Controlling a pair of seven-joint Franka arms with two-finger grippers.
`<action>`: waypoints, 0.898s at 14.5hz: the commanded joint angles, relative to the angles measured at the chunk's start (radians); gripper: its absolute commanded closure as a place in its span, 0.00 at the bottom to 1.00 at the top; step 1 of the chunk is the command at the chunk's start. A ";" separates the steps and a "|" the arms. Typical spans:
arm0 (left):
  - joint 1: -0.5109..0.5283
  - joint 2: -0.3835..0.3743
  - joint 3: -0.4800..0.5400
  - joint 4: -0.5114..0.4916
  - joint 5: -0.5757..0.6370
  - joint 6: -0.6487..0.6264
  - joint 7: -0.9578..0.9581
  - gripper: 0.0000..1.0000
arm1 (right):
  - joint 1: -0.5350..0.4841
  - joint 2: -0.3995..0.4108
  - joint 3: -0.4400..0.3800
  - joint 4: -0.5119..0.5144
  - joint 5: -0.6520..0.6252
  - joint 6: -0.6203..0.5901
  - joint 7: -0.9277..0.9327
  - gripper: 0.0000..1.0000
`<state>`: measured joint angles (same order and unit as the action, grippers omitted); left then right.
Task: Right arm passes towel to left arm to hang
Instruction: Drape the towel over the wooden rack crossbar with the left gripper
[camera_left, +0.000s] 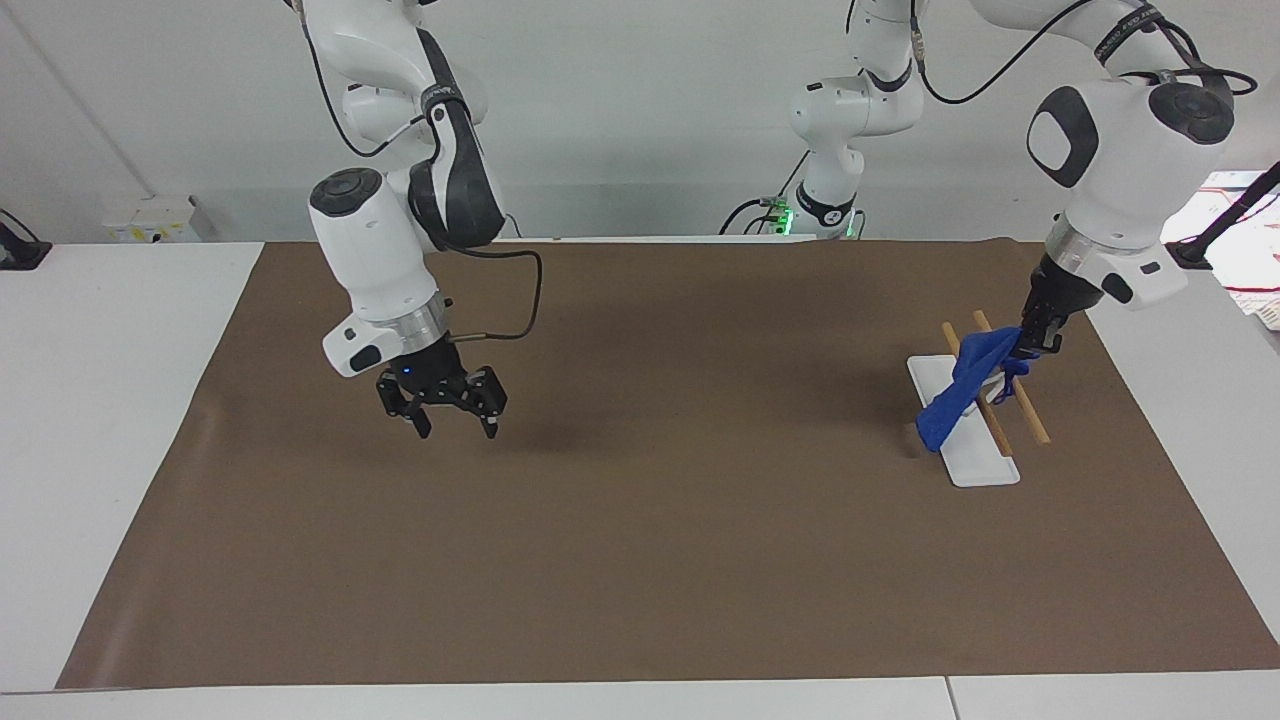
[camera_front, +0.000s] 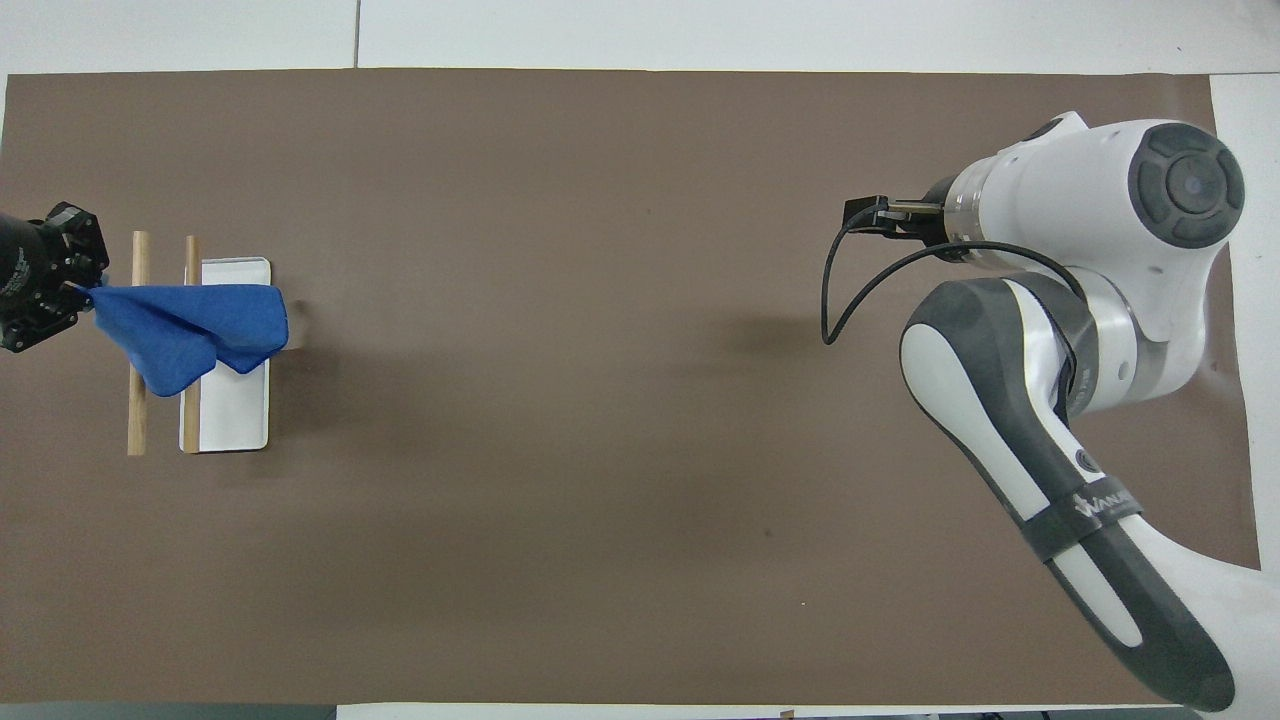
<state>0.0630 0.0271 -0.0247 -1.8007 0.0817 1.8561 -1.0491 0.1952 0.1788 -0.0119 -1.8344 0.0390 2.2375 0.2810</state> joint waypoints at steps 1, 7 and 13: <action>0.026 -0.039 -0.009 -0.022 0.073 -0.069 0.017 1.00 | -0.049 -0.028 0.012 0.117 -0.054 -0.230 -0.025 0.00; 0.017 0.013 -0.009 0.121 0.112 -0.202 0.009 1.00 | -0.129 -0.217 0.010 0.188 -0.053 -0.567 -0.091 0.00; -0.078 0.007 -0.020 0.104 0.089 -0.281 -0.170 1.00 | -0.215 -0.168 0.007 0.380 -0.050 -0.789 -0.218 0.00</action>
<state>0.0014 0.0184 -0.0504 -1.7094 0.1673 1.5933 -1.1672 0.0167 -0.0456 -0.0134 -1.5078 0.0003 1.4809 0.1265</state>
